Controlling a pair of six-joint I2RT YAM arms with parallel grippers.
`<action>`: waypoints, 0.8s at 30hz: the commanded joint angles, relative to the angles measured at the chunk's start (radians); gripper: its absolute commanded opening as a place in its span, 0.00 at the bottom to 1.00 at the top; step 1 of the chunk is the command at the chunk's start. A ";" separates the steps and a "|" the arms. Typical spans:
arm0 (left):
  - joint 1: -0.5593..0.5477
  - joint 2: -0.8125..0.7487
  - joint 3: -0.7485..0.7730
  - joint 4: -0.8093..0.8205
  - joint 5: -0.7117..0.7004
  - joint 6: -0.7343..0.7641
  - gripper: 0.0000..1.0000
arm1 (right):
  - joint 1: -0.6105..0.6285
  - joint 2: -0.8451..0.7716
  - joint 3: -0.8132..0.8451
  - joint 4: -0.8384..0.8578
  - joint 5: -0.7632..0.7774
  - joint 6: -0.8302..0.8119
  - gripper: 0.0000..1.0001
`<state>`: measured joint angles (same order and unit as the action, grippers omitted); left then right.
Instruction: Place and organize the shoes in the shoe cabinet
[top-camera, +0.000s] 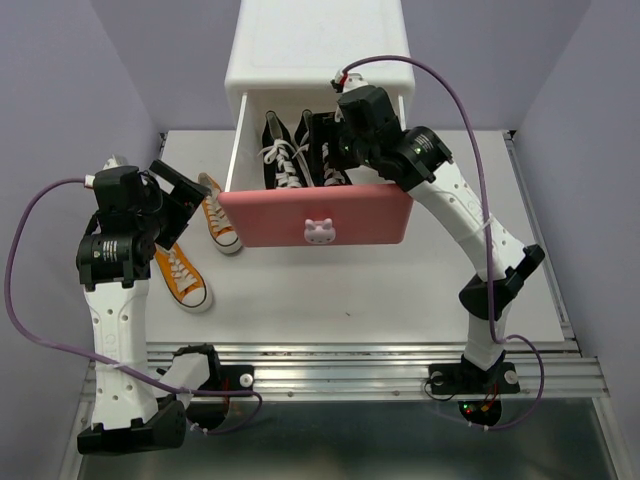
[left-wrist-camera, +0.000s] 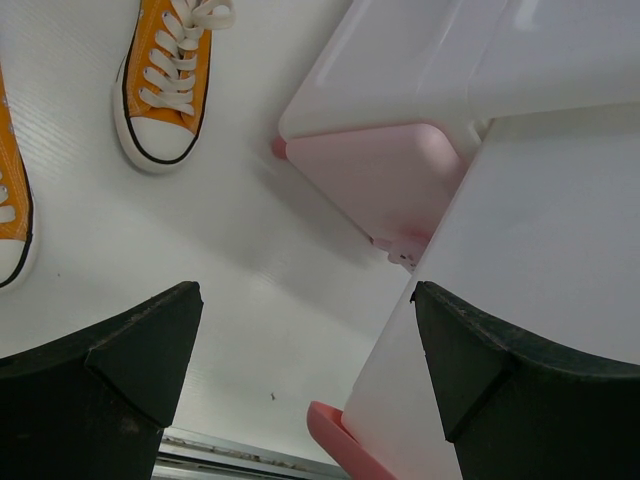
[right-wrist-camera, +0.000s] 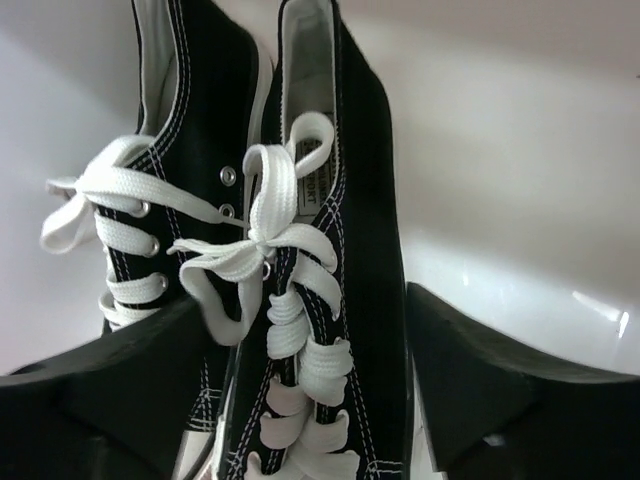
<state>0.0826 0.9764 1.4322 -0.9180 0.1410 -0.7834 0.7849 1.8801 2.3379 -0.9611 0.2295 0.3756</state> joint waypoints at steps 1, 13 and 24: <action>0.006 -0.018 0.007 0.019 0.002 0.009 0.99 | 0.007 -0.071 0.072 0.071 0.077 -0.066 0.92; 0.006 0.047 0.079 0.065 0.017 0.030 0.99 | 0.007 -0.217 0.034 0.389 -0.166 -0.155 1.00; 0.006 0.067 0.071 0.113 0.035 0.038 0.99 | 0.007 -0.322 -0.020 0.449 -0.303 -0.070 1.00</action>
<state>0.0826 1.0473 1.4796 -0.8497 0.1627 -0.7677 0.7868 1.5635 2.3280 -0.5415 -0.0418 0.2924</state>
